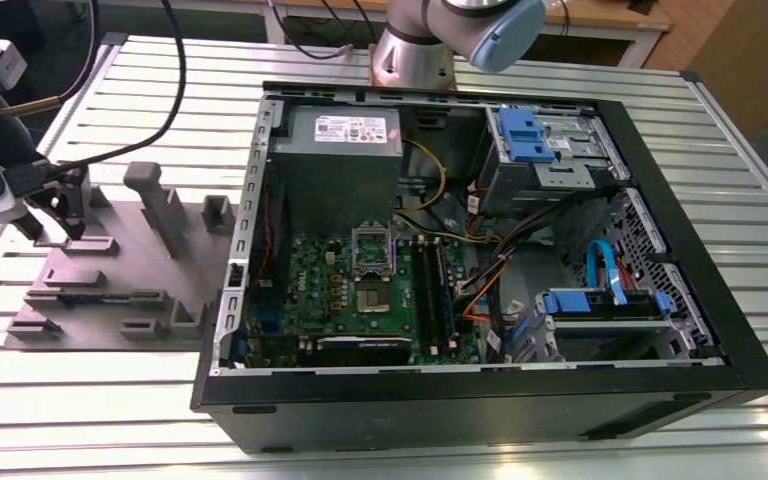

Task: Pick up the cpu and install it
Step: 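Pick up the cpu and move it towards the insertion slot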

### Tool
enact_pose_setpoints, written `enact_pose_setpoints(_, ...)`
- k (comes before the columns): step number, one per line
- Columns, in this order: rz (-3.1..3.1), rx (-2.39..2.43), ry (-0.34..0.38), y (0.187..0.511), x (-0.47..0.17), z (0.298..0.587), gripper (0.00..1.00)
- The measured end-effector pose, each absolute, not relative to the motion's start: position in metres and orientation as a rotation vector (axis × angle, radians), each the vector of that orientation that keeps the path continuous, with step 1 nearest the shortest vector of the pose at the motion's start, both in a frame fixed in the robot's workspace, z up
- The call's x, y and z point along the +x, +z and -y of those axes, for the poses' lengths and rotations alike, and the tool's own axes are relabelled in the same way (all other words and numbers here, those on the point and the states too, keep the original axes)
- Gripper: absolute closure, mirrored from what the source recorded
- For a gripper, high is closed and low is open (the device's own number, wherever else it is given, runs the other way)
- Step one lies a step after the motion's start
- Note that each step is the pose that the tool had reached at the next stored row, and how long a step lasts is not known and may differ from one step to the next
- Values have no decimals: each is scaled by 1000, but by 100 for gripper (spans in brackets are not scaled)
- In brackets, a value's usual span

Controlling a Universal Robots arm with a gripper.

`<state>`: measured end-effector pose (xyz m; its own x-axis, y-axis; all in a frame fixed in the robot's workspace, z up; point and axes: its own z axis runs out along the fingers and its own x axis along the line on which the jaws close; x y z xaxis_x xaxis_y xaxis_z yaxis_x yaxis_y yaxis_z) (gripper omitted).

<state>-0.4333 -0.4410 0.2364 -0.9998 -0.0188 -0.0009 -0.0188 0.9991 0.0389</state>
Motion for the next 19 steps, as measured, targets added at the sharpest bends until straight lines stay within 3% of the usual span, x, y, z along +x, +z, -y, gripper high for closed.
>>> enact_pose_setpoints(19, -3140, -29, 61, 243, -433, 441, 53)
